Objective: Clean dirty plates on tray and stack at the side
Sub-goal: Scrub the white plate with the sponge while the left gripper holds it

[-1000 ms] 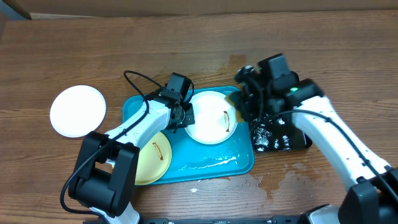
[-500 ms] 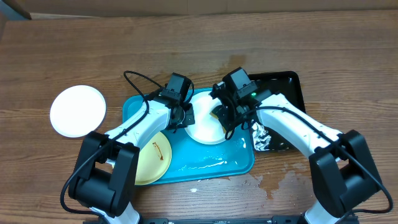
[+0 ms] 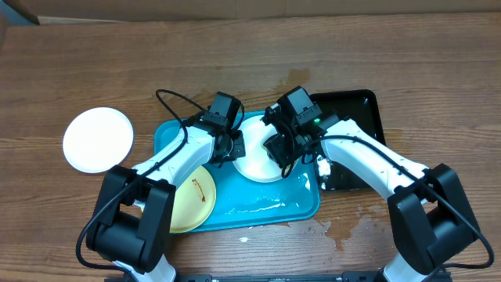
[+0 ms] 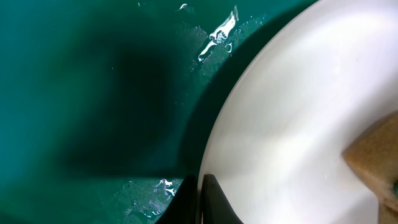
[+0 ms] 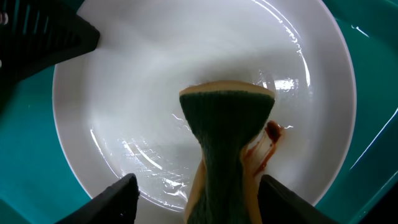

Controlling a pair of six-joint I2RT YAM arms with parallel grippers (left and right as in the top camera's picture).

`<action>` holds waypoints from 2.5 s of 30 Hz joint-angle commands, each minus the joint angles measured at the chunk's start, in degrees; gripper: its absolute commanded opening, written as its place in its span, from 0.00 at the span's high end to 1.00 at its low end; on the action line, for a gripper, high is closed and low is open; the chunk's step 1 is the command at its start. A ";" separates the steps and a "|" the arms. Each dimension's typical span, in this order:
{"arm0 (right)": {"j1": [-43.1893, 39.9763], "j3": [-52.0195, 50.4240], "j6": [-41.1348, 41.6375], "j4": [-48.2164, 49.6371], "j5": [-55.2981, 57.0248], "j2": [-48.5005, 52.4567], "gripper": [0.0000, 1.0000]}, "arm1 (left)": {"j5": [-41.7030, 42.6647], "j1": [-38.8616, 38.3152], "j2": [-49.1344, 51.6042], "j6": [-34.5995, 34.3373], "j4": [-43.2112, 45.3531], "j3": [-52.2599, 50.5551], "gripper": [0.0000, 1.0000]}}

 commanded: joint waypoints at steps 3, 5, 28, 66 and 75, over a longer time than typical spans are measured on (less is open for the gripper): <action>0.37 -1.42 0.09 1.33 2.40 0.02 0.36 | 0.00 -0.15 0.11 1.57 0.02 -0.68 0.96; 0.55 -1.86 0.07 1.66 3.48 0.31 0.36 | 0.00 -0.15 0.11 1.57 0.04 -0.66 0.96; 7.58 -1.95 5.97 -2.38 14.91 2.12 0.81 | 0.00 -0.11 0.11 1.55 -0.02 -0.66 0.96; 7.58 -10.21 12.00 2.14 24.63 2.23 0.96 | -0.15 -0.11 0.11 2.43 -0.26 -0.66 0.96; 7.52 -10.21 12.13 3.48 27.43 2.25 0.96 | -0.44 -0.07 0.11 2.86 -1.09 -0.66 0.96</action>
